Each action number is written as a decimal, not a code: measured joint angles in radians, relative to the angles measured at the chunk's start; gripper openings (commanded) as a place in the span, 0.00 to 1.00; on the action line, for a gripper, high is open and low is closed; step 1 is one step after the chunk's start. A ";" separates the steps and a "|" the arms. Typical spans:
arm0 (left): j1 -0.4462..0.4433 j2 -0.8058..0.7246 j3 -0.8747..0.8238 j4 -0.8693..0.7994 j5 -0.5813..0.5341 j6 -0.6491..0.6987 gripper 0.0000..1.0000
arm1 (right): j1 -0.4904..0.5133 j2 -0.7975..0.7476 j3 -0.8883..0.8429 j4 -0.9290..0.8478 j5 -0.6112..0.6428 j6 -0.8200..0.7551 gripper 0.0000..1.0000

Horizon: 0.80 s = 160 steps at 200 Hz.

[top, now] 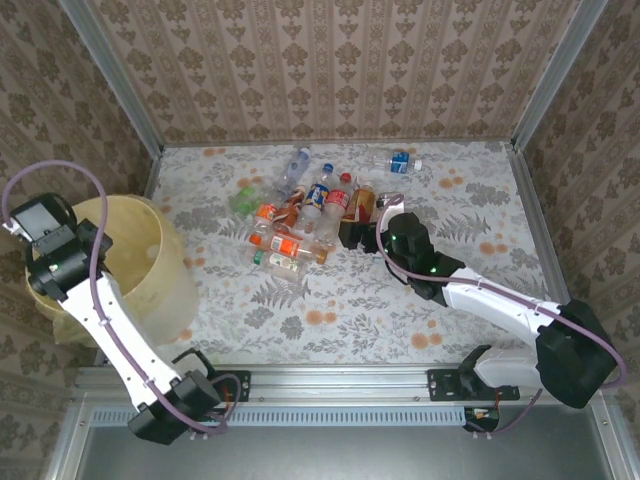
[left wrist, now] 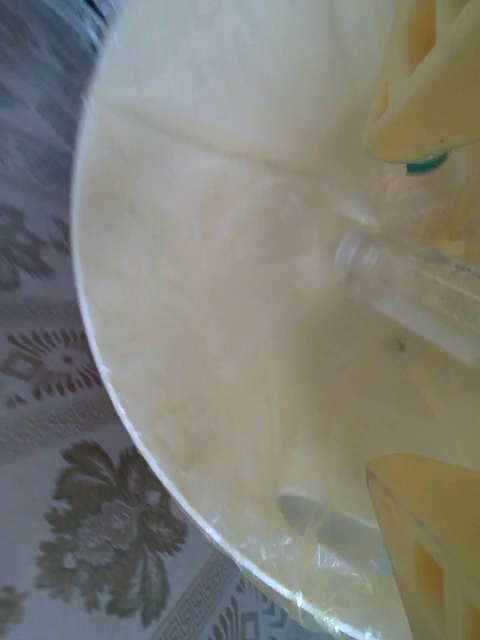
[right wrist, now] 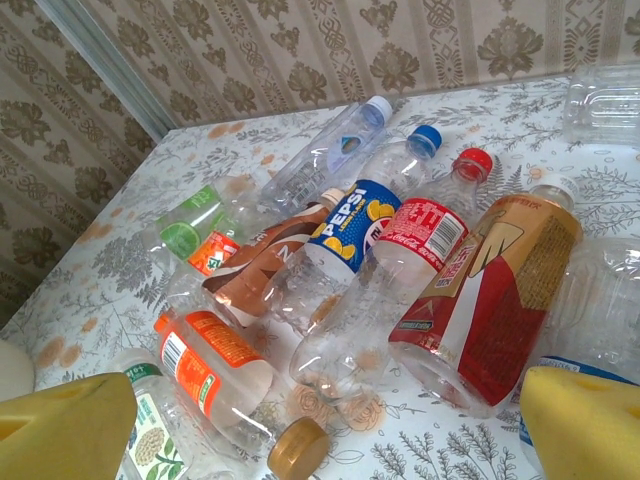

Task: Put the plastic bottles in the bin

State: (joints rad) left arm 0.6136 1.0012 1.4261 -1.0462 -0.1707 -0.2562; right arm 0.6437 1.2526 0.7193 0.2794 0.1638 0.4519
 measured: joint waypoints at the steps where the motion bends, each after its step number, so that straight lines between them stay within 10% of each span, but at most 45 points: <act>1: -0.005 -0.004 0.003 0.000 0.001 -0.002 0.79 | 0.000 0.000 0.000 0.000 0.000 0.000 1.00; 82: -0.586 -0.089 0.130 0.054 -0.090 -0.112 0.86 | 0.000 -0.005 -0.009 0.000 0.000 0.023 1.00; 126: -1.085 0.053 0.132 0.152 -0.281 -0.134 0.94 | -0.006 -0.046 -0.049 0.000 0.009 0.027 1.00; 160: -1.238 0.217 0.131 0.240 -0.357 -0.125 0.99 | -0.023 -0.103 -0.088 0.000 0.023 0.031 1.00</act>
State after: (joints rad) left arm -0.6243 1.2179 1.5570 -0.8059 -0.5282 -0.3813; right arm 0.6212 1.1500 0.6312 0.2794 0.1864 0.4828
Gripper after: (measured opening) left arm 0.969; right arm 0.996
